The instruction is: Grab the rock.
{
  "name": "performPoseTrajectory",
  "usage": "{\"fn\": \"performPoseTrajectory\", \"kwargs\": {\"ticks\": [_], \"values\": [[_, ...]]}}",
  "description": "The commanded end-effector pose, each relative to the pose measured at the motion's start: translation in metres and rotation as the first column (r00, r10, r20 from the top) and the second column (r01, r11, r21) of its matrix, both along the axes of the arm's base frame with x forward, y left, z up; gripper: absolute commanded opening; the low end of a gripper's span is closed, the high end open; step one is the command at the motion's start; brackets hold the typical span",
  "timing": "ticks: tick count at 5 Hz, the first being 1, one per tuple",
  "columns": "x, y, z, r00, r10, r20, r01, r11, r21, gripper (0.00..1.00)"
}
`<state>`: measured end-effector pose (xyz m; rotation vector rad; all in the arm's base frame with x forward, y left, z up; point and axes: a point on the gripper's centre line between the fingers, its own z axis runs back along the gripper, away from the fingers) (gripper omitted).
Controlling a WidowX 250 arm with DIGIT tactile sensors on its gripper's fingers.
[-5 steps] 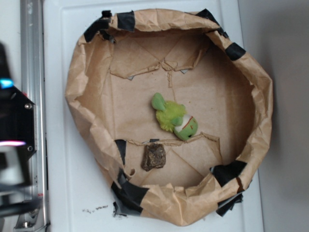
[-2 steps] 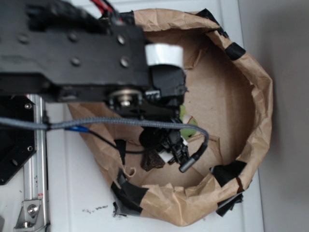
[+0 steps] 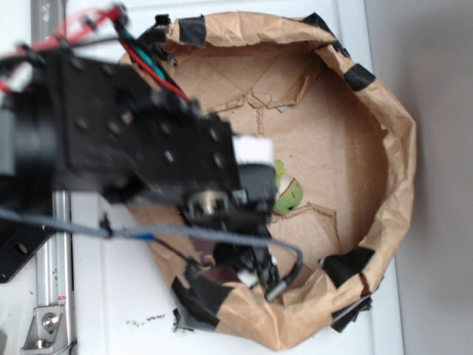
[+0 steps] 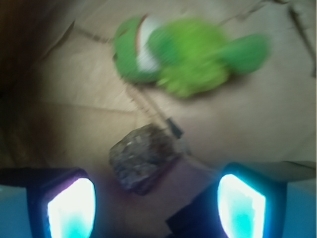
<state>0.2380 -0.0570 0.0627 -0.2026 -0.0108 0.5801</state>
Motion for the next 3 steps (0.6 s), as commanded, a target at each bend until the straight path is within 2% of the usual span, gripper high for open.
{"fn": "performPoseTrajectory", "kwargs": {"ticks": [1, 2, 3], "values": [[0.015, -0.029, -0.039, 0.991, -0.13, 0.028, 0.13, 0.991, -0.007, 1.0], [0.004, -0.028, -0.053, 0.991, -0.135, -0.015, 0.135, 0.991, 0.009, 0.0], [0.004, -0.02, -0.03, 0.983, -0.181, 0.002, 0.181, 0.983, -0.017, 0.0]]}}
